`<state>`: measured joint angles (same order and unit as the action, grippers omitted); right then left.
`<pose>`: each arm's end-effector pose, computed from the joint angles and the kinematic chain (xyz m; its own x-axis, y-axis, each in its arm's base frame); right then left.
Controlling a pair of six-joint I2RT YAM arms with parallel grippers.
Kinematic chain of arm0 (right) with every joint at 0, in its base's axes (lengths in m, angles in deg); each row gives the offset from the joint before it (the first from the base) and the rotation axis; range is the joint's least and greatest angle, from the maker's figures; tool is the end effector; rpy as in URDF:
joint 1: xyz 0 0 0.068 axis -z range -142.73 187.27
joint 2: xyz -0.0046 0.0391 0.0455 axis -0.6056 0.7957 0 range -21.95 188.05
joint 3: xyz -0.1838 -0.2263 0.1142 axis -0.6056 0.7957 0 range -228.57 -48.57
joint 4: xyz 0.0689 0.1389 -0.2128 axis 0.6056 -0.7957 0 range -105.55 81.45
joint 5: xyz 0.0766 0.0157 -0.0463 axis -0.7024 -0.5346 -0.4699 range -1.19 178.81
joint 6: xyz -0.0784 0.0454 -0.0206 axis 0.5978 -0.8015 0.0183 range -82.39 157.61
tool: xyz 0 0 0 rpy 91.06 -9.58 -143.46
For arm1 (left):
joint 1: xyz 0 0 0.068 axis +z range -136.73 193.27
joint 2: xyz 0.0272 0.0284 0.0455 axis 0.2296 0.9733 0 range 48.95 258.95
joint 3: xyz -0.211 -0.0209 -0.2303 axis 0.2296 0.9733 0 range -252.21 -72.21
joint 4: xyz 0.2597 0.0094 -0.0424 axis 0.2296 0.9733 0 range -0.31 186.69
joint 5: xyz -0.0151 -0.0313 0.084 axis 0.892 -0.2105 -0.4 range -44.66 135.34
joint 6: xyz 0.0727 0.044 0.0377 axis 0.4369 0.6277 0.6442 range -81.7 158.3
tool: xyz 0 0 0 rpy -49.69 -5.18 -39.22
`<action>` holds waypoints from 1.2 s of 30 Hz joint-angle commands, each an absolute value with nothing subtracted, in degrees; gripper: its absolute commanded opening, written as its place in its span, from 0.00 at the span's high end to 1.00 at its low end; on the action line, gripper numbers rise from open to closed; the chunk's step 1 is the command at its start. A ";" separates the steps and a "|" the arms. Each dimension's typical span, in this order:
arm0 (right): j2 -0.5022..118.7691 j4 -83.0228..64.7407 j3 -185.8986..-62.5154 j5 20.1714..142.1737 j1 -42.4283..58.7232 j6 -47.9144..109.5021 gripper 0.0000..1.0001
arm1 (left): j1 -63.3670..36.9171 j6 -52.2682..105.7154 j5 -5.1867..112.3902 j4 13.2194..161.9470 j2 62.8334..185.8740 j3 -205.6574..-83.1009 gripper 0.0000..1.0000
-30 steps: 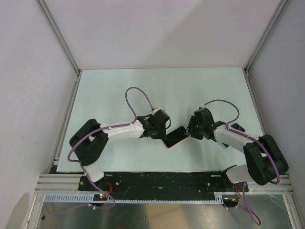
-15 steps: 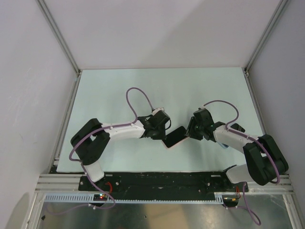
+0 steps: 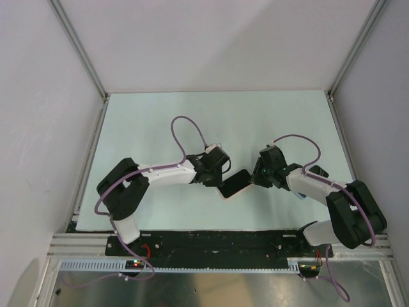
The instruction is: Put the phone into the phone case
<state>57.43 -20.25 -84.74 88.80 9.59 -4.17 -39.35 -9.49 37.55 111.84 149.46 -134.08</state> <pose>0.2439 0.1280 0.1594 -0.8500 0.3065 -0.4285 0.1363 0.9136 0.3832 0.2412 -0.2972 0.1695 -0.9095 -0.0186 -0.4154 0.1093 0.9531 -0.2821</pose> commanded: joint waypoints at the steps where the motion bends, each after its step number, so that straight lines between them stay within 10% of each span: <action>1: 57.12 -17.68 -84.43 90.04 9.20 -3.87 0.66 | -40.71 -8.16 38.04 111.43 152.04 -136.88 0.79; 22: 60.58 -16.50 -84.41 91.25 8.20 -3.83 0.68 | -44.09 -9.03 37.89 112.15 155.84 -137.07 0.93; 36: 60.65 -16.60 -84.55 91.71 8.13 -4.21 0.68 | -40.98 -5.45 32.15 116.66 145.23 -137.37 0.63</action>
<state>58.08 -19.99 -84.69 90.27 9.11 -4.19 -41.29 -6.23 32.46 114.83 148.91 -138.53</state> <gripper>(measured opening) 0.326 0.365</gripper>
